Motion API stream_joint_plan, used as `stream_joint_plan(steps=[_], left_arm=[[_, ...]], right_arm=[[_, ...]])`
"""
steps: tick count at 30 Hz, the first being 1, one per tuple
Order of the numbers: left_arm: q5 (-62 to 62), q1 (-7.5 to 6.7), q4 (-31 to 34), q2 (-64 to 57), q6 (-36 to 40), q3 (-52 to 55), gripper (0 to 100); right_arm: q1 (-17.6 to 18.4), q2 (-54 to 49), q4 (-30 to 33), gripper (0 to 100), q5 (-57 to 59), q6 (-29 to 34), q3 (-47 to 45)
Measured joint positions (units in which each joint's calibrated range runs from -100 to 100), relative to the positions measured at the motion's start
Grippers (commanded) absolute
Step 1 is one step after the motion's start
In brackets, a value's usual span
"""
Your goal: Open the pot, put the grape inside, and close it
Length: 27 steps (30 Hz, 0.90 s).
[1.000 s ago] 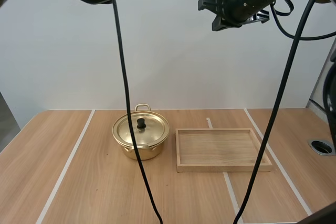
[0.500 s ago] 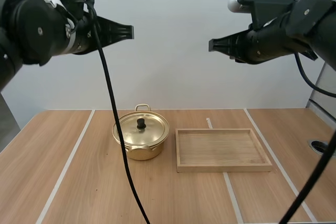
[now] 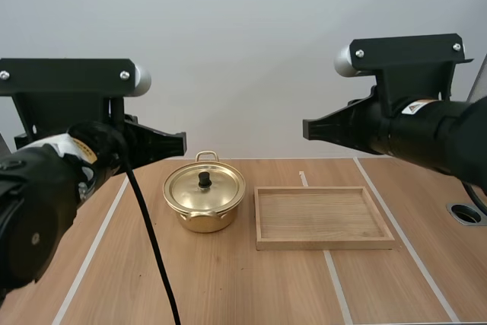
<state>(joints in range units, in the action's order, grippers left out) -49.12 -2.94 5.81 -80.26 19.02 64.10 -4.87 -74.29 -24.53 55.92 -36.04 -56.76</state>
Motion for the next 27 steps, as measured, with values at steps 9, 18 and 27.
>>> stream_joint_plan(steps=[9, 18, 27], left_arm=[[-2.7, 0.0, 2.7, -12.3, 0.0, 6.6, 0], [-2.7, 0.0, 7.0, -17.6, 0.0, 10.3, 0], [10.7, 0.0, 9.3, -17.9, 2.0, 22.3, 0]], right_arm=[[0.0, -14.2, -0.1, 0, 0.6, -2.1, -7.7], [0.0, -18.7, -0.1, 0, 1.7, -2.9, -11.1], [0.0, -18.9, -0.1, 0, 2.8, -4.5, -11.1]])
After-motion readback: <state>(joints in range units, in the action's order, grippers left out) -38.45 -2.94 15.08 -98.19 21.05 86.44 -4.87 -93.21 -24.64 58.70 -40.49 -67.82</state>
